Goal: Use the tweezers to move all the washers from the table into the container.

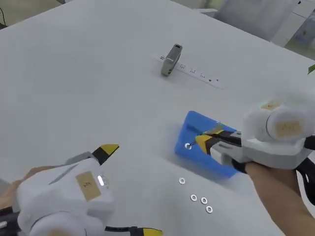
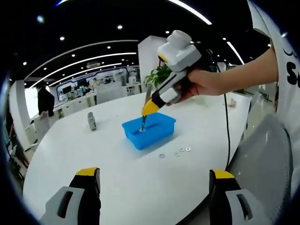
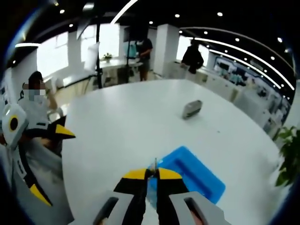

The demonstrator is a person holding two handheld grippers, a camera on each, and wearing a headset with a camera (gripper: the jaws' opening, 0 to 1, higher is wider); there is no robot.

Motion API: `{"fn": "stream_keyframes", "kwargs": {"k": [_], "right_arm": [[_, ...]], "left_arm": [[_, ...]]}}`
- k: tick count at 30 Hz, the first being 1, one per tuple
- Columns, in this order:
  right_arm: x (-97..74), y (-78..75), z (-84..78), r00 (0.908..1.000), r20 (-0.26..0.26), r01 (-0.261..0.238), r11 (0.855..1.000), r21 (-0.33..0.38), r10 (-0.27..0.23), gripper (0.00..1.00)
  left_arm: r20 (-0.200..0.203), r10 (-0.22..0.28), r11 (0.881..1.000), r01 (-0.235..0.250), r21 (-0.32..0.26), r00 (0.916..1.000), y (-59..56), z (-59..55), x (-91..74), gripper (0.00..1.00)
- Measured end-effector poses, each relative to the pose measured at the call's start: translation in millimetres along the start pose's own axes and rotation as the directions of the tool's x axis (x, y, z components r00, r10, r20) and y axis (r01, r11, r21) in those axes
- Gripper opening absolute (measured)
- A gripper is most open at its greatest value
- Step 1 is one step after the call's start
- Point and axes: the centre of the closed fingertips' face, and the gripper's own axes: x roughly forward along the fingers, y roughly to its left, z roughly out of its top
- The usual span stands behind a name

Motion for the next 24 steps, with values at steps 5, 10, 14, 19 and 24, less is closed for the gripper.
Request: {"fn": "stream_keyframes", "kwargs": {"k": [5, 10, 14, 19, 24], "right_arm": [[18.8, -19.0, -10.4, 0.9989, -0.038, 0.029, 0.999, 0.032, -0.028, 0.03], [39.3, -26.1, -17.1, 0.9977, -0.058, 0.037, 0.999, 0.025, -0.036, 0.03], [53.3, -25.4, -23.6, 0.9961, -0.083, 0.032, 0.999, 0.016, -0.031, 0.03], [66.5, -22.9, -27.5, 0.9940, -0.108, 0.014, 1.000, 0.012, -0.013, 0.03], [74.0, -23.4, -32.5, 0.9914, -0.131, 0.006, 1.000, 0.023, -0.003, 0.03]], "left_arm": [[-0.011, -0.003, 1.000, 0.003, -0.007, 0.9999, -0.3, -1.4, -0.4, 0.99], [-0.001, -0.006, 1.000, 0.006, -0.008, 1.0000, -1.2, 0.4, -1.3, 0.99], [-0.015, 0.000, 1.000, 0.000, -0.011, 0.9999, -0.3, -1.8, -0.6, 0.99], [-0.026, -0.004, 1.000, 0.004, -0.017, 0.9997, -1.1, -3.7, -0.5, 0.99], [-0.020, -0.022, 0.998, 0.021, -0.051, 0.9996, -3.0, -2.9, -0.8, 0.99]]}}
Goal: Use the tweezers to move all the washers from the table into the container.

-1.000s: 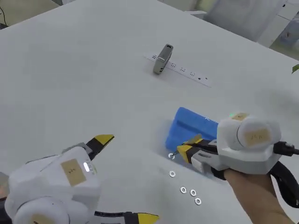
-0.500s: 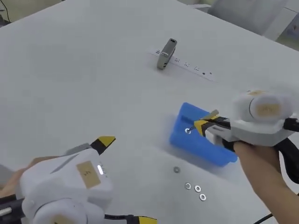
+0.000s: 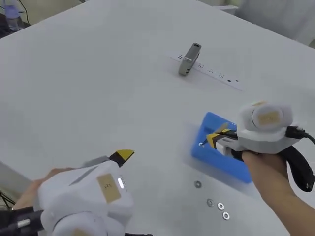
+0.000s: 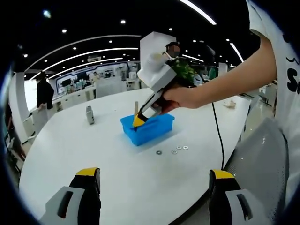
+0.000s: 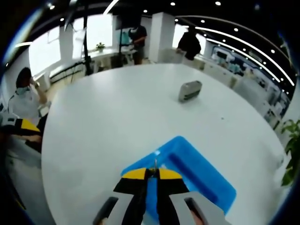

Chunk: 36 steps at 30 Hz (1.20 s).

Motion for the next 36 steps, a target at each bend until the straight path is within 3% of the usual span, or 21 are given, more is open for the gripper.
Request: {"fn": "stream_keyframes", "kwargs": {"k": [3, 10, 14, 27, 36], "right_arm": [[4.1, 2.6, -6.5, 0.9995, -0.031, -0.005, 1.000, -0.014, 0.004, 0.03], [1.8, 1.2, -4.9, 0.9999, -0.008, -0.015, 0.999, 0.039, 0.015, 0.04], [0.4, -0.6, -5.2, 0.9999, -0.012, -0.009, 1.000, 0.030, 0.009, 0.04], [-45.1, 4.6, 9.4, 0.9979, 0.064, 0.010, 0.999, 0.045, -0.013, 0.04], [-75.9, 24.9, 11.7, 0.9950, 0.100, -0.013, 0.999, 0.036, 0.009, 0.04]], "left_arm": [[-0.001, -0.001, 1.000, 0.001, 0.004, 1.0000, -0.9, -0.2, 0.2, 0.99], [-0.015, 0.005, 1.000, -0.004, 0.021, 0.9999, -0.8, -2.7, 0.8, 0.99], [0.022, 0.008, 1.000, -0.008, 0.018, 0.9997, 0.8, 4.0, -1.2, 0.99], [0.015, 0.014, 0.999, -0.014, 0.030, 0.9998, 0.9, 2.7, -0.9, 0.99], [0.033, 0.002, 0.999, -0.004, 0.032, 0.9995, -1.2, 5.6, -2.3, 0.99]]}}
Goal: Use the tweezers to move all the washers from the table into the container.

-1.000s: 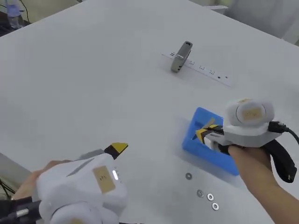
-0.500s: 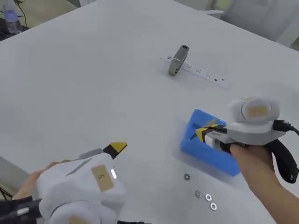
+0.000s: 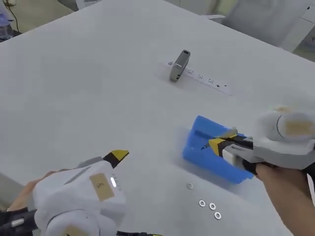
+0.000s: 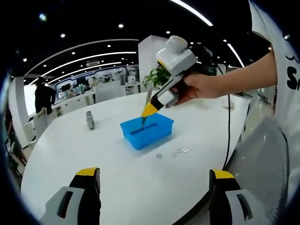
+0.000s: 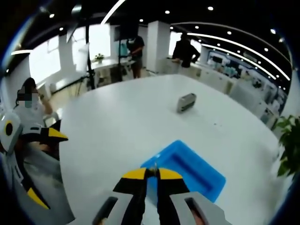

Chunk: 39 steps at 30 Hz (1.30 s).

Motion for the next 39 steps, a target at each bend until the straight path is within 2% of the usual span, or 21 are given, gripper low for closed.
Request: {"fn": "stream_keyframes", "kwargs": {"k": [5, 10, 16, 21, 34, 36, 37, 38, 39], "right_arm": [[-9.8, 11.1, -9.8, 0.9997, -0.017, -0.016, 1.000, -0.005, 0.016, 0.04], [-11.4, 20.4, -26.0, 0.9979, -0.054, -0.037, 0.999, -0.006, 0.037, 0.04], [-7.4, 27.6, -43.8, 0.9939, -0.095, -0.056, 0.998, 0.009, 0.057, 0.04], [2.4, 31.4, -59.1, 0.9887, -0.134, -0.068, 0.998, 0.002, 0.067, 0.04], [15.1, 33.7, -70.8, 0.9820, -0.175, -0.076, 0.997, -0.021, 0.071, 0.04], [15.2, 33.0, -70.8, 0.9818, -0.176, -0.077, 0.997, -0.021, 0.072, 0.03], [14.9, 33.8, -70.4, 0.9817, -0.175, -0.081, 0.996, -0.023, 0.075, 0.00], [18.0, 32.1, -66.5, 0.9863, -0.149, -0.076, 0.996, -0.040, 0.070, 0.00], [16.2, 29.7, -70.6, 0.9826, -0.174, -0.072, 0.997, -0.037, 0.065, 0.00]], "left_arm": [[-0.013, 0.000, 1.000, 0.000, 0.016, 0.9999, -0.8, -2.2, 0.7, 0.99], [-0.014, 0.001, 1.000, -0.001, 0.014, 0.9999, -0.5, -2.8, 0.6, 0.99], [-0.030, 0.000, 1.000, 0.001, 0.020, 0.9996, -1.0, -5.4, 1.2, 0.99], [-0.040, 0.000, 1.000, 0.001, 0.026, 0.9992, -1.4, -7.2, 1.6, 0.99], [-0.053, -0.003, 1.000, 0.004, 0.025, 0.9986, -2.2, -9.2, 2.0, 0.99], [-0.053, -0.001, 1.000, 0.002, 0.026, 0.9986, -1.8, -9.5, 2.0, 0.99], [-0.054, 0.000, 1.000, 0.002, 0.025, 0.9986, -1.7, -9.6, 2.1, 0.99], [-0.055, 0.001, 1.000, 0.000, 0.025, 0.9985, -1.3, -9.9, 2.1, 0.99], [-0.056, 0.002, 1.000, 0.000, 0.026, 0.9984, -1.2, -10.1, 2.2, 0.99]]}}
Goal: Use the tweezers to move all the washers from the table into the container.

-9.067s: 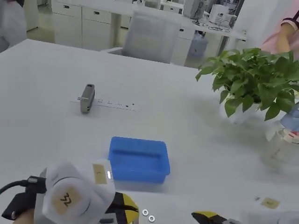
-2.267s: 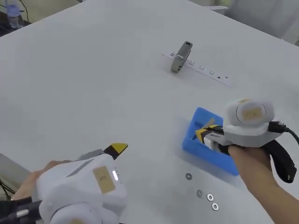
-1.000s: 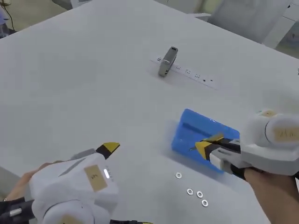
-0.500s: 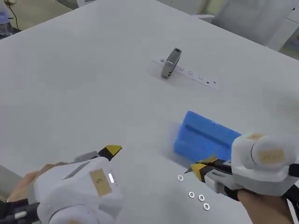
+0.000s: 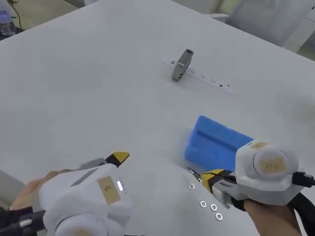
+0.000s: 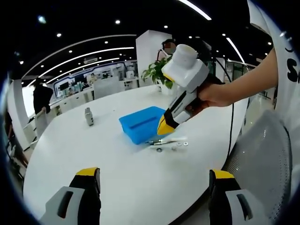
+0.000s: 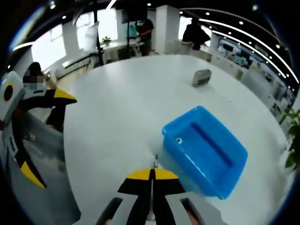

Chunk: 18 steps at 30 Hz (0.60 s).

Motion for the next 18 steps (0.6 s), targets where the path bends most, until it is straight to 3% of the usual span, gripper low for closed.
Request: {"fn": "stream_keyframes", "kwargs": {"k": [8, 13, 15, 18], "right_arm": [[-0.9, -5.9, -6.3, 0.9997, -0.014, 0.021, 1.000, 0.009, -0.021, 0.00], [-3.5, -6.7, -20.3, 0.9990, -0.033, 0.033, 0.997, 0.075, -0.030, 0.00], [-2.3, 1.5, -27.5, 0.9991, -0.041, 0.016, 0.991, 0.129, -0.011, 0.00], [-1.8, 12.9, -34.6, 0.9990, -0.045, 0.007, 0.990, 0.139, -0.001, 0.01]], "left_arm": [[-0.008, -0.001, 1.000, 0.001, 0.007, 1.0000, -0.5, -1.3, 0.4, 0.99], [-0.018, 0.002, 1.000, -0.001, 0.015, 0.9998, -0.3, -2.7, 0.4, 0.97], [-0.024, 0.003, 1.000, -0.002, 0.021, 0.9997, -0.4, -3.8, 0.7, 0.97], [-0.023, 0.003, 1.000, -0.003, 0.024, 0.9997, -0.2, -3.8, 0.5, 0.96]]}}
